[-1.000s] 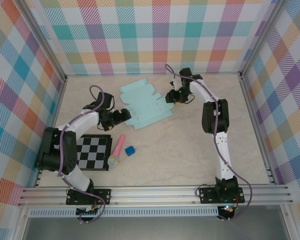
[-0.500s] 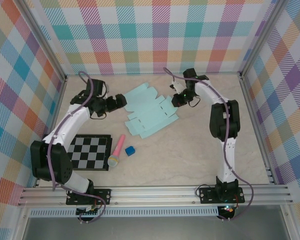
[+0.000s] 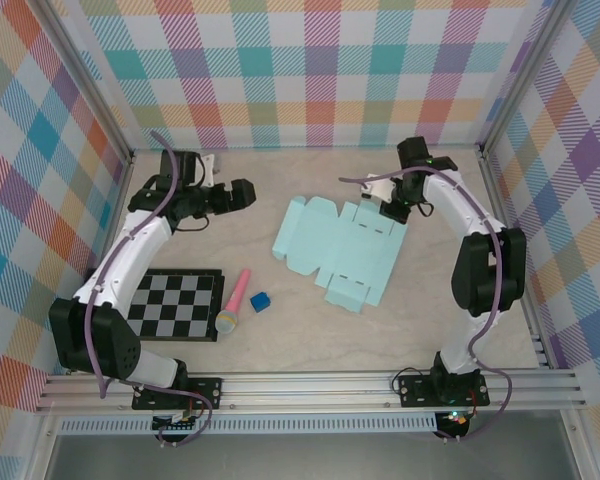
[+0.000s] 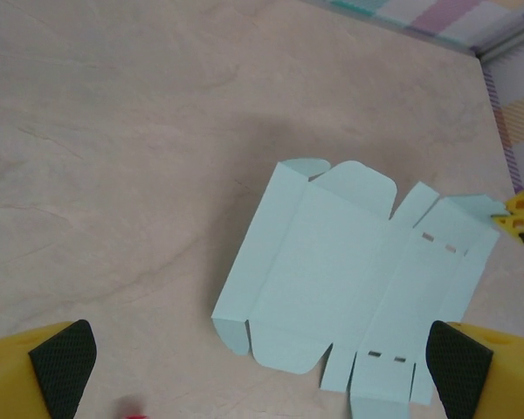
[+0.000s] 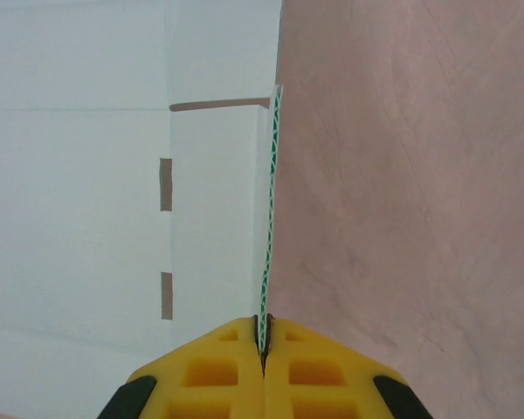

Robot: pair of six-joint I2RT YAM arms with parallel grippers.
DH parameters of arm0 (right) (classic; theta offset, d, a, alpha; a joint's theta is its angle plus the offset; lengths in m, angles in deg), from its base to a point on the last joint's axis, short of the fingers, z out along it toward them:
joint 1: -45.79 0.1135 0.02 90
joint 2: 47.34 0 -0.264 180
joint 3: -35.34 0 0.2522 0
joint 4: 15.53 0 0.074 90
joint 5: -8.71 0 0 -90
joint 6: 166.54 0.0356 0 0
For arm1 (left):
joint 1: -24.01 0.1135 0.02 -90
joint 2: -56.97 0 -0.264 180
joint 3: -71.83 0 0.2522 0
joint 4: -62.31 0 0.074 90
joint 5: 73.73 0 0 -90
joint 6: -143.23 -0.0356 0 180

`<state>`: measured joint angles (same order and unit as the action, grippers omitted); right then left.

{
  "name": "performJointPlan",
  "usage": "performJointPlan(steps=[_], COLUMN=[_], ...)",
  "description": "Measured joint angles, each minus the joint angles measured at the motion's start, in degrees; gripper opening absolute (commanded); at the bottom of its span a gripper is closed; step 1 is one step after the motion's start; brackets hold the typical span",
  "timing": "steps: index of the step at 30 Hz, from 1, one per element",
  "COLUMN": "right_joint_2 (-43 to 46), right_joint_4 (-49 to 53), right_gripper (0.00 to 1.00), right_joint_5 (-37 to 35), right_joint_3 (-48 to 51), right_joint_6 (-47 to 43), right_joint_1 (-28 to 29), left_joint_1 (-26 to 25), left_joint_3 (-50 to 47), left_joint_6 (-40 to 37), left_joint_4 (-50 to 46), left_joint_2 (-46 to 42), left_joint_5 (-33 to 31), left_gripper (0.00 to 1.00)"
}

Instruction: Fold the paper box

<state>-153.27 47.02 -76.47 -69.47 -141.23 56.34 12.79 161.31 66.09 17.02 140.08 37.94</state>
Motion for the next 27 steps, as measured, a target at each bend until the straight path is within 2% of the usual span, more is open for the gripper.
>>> performJointPlan(steps=[5, 7, 8, 9, 10, 14, 15, 20, 24, 27], right_joint_2=[1.3, 1.5, 1.5, 1.4, 1.1, -1.0, -1.2, 0.4, 4.7, 7.3], right_joint_4=[-2.9, -5.1, -6.5, -7.7, -8.6, -12.6, -13.0, -13.1, -12.2, -11.9], right_gripper=[0.05, 0.15, 0.26, 0.34, 0.37, 0.43, 0.48, 0.5, 0.53, 0.53], right_joint_5=[1.0, 2.0, 2.6, 3.3, 3.7, 4.0, 3.8, 3.2, 3.3, 6.3], right_joint_3=[2.3, 3.4, 4.1, 4.7, 4.9, 4.7, 4.7, 4.7, 5.5, 7.8], right_joint_6=[-9.5, -11.5, -12.3, -12.2, -11.5, -4.6, -2.1, 16.2, 40.5, 60.2], right_joint_1=[-1.2, -1.2, -1.1, -1.1, -1.1, -1.0, -1.0, -1.9, -6.3, -13.1], left_joint_1=[-3.1, -5.0, -6.0, -7.2, -8.1, -11.0, -11.3, -11.5, -11.8, -12.1], left_joint_3=[-0.1, 0.2, 0.8, 1.8, 2.8, 9.2, 10.5, 12.8, 12.8, 12.6], left_joint_6=[-2.1, -2.8, -3.2, -3.5, -3.8, -4.9, -4.8, -3.0, 0.2, 2.0], left_joint_4=[5.0, 6.6, 6.9, 7.2, 7.3, 6.7, 6.3, 6.1, 4.6, 2.6], left_joint_2=[4.0, 6.7, 8.4, 10.5, 12.3, 20.5, 21.9, 26.2, 29.0, 30.8], left_joint_5=[5.0, 5.7, 5.8, 5.7, 5.7, 4.6, 4.2, 2.2, 0.6, -0.1], left_gripper=[1.0, 1.0, 1.0, 1.0, 1.0, 1.0, 1.0, 0.98, 0.98, 0.98])
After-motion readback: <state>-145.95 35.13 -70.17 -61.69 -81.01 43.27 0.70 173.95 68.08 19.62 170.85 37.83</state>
